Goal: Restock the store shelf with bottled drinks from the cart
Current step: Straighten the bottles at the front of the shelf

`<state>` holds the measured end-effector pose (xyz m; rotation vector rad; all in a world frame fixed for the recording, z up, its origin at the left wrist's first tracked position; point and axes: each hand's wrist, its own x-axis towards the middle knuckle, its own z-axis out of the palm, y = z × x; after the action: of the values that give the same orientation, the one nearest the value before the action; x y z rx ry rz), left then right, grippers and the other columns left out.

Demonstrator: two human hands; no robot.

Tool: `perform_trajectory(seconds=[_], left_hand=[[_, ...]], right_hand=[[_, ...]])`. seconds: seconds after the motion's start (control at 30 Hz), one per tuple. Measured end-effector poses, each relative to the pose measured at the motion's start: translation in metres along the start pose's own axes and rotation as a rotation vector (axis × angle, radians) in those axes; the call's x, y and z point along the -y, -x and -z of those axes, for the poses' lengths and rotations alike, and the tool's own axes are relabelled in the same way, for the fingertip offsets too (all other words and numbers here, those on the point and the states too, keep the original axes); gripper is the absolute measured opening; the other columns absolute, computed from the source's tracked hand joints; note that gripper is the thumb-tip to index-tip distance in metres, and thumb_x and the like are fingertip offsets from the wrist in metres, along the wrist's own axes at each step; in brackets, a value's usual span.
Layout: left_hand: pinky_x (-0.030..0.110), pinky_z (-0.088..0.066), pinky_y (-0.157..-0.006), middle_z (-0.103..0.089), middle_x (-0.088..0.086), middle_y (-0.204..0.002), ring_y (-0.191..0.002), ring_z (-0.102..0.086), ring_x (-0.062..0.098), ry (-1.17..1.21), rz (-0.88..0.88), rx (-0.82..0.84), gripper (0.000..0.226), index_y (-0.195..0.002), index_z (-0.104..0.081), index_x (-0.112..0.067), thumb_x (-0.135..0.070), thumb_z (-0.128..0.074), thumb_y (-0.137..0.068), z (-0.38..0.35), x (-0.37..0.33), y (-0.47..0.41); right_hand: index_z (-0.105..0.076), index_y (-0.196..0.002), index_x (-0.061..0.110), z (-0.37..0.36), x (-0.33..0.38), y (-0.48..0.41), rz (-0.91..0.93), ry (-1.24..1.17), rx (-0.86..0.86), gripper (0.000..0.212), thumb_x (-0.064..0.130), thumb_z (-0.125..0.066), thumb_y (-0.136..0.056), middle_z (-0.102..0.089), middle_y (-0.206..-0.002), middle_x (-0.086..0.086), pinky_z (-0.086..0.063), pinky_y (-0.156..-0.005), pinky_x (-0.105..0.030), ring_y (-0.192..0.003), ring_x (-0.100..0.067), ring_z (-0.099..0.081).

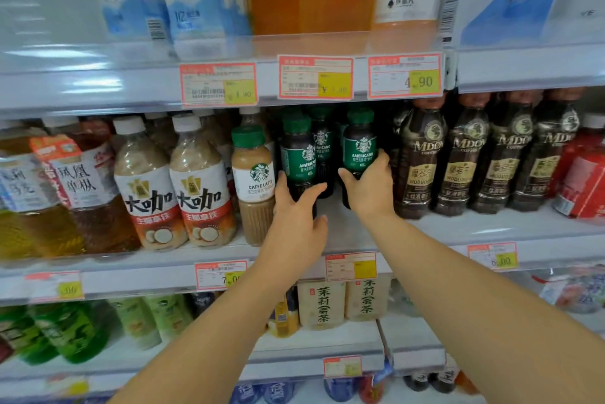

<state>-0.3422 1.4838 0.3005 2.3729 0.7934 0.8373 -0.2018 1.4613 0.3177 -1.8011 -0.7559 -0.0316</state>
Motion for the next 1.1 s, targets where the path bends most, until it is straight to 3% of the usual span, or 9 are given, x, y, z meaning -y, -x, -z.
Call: perform_trajectory(seconds=[0.1, 0.2, 0.27, 0.4, 0.5, 0.77, 0.93, 1.1], left_hand=[[0.006, -0.018, -0.087, 0.011, 0.010, -0.156, -0.134, -0.026, 0.020, 0.043, 0.053, 0.018, 0.052, -0.139, -0.035, -0.036, -0.017, -0.050, -0.093, 0.003, -0.004, -0.003], [-0.001, -0.013, -0.077, 0.007, 0.013, -0.156, -0.133, -0.031, 0.020, 0.087, 0.077, 0.024, 0.053, -0.140, -0.035, -0.035, -0.015, -0.050, -0.093, 0.002, -0.003, -0.008], [0.001, -0.016, -0.081, 0.007, 0.013, -0.156, -0.138, -0.026, 0.022, 0.101, 0.095, 0.029, 0.054, -0.141, -0.033, -0.035, -0.017, -0.050, -0.093, 0.002, -0.003, -0.012], [0.003, -0.013, -0.086, 0.008, 0.014, -0.156, -0.141, -0.020, 0.023, 0.141, 0.136, 0.048, 0.054, -0.142, -0.032, -0.033, -0.018, -0.050, -0.093, 0.002, -0.002, -0.020], [0.011, -0.012, -0.099, 0.002, 0.013, -0.155, -0.143, -0.011, 0.026, 0.175, 0.140, 0.032, 0.052, -0.140, -0.036, -0.031, -0.017, -0.051, -0.093, 0.001, -0.001, -0.025], [0.007, -0.011, -0.096, -0.004, 0.009, -0.153, -0.140, -0.017, 0.021, 0.212, 0.103, -0.022, 0.049, -0.137, -0.043, -0.027, -0.011, -0.053, -0.091, -0.005, 0.003, -0.028], [0.014, -0.011, -0.103, -0.007, 0.010, -0.152, -0.140, -0.017, 0.023, 0.201, 0.076, -0.028, 0.050, -0.136, -0.044, -0.025, -0.007, -0.053, -0.090, -0.005, 0.005, -0.029], [0.001, -0.009, -0.092, -0.002, 0.009, -0.153, -0.141, -0.014, 0.022, 0.197, 0.067, -0.022, 0.051, -0.137, -0.042, -0.027, -0.009, -0.052, -0.091, -0.007, 0.008, -0.030]], right_hand=[[-0.017, -0.145, 0.004, 0.014, -0.001, 0.021, 0.104, 0.023, 0.039, 0.073, 0.014, -0.061, -0.088, -0.030, -0.147, -0.015, -0.025, -0.107, -0.025, -0.136, -0.026, -0.028], [-0.036, -0.135, 0.011, 0.024, -0.008, 0.050, 0.274, 0.100, 0.052, 0.049, 0.008, -0.055, -0.090, -0.026, -0.148, -0.013, -0.018, -0.102, -0.015, -0.139, -0.023, -0.023], [-0.045, -0.132, 0.014, 0.024, -0.014, 0.053, 0.285, 0.248, 0.184, 0.040, 0.008, -0.050, -0.092, -0.018, -0.150, -0.015, -0.020, -0.107, -0.025, -0.141, -0.026, -0.016], [-0.035, -0.142, 0.015, 0.021, -0.015, 0.027, 0.157, 0.433, 0.384, 0.048, 0.011, -0.043, -0.096, 0.001, -0.153, -0.023, -0.020, -0.113, -0.039, -0.142, -0.037, -0.008], [-0.033, -0.144, 0.016, 0.018, -0.017, 0.014, 0.123, 0.447, 0.423, 0.050, 0.010, -0.042, -0.095, 0.003, -0.153, -0.024, -0.020, -0.113, -0.039, -0.142, -0.037, -0.008], [-0.032, -0.144, 0.017, 0.006, -0.017, -0.001, 0.118, 0.411, 0.402, 0.050, 0.011, -0.043, -0.096, -0.004, -0.148, -0.022, -0.029, -0.111, -0.039, -0.137, -0.040, -0.019], [-0.033, -0.144, 0.018, -0.001, -0.017, -0.006, 0.124, 0.388, 0.399, 0.052, 0.006, -0.044, -0.094, -0.007, -0.145, -0.022, -0.026, -0.112, -0.035, -0.132, -0.041, -0.025], [-0.035, -0.143, 0.018, -0.008, -0.018, -0.015, 0.103, 0.369, 0.391, 0.052, 0.004, -0.044, -0.093, -0.008, -0.144, -0.022, -0.025, -0.112, -0.037, -0.131, -0.043, -0.026]])
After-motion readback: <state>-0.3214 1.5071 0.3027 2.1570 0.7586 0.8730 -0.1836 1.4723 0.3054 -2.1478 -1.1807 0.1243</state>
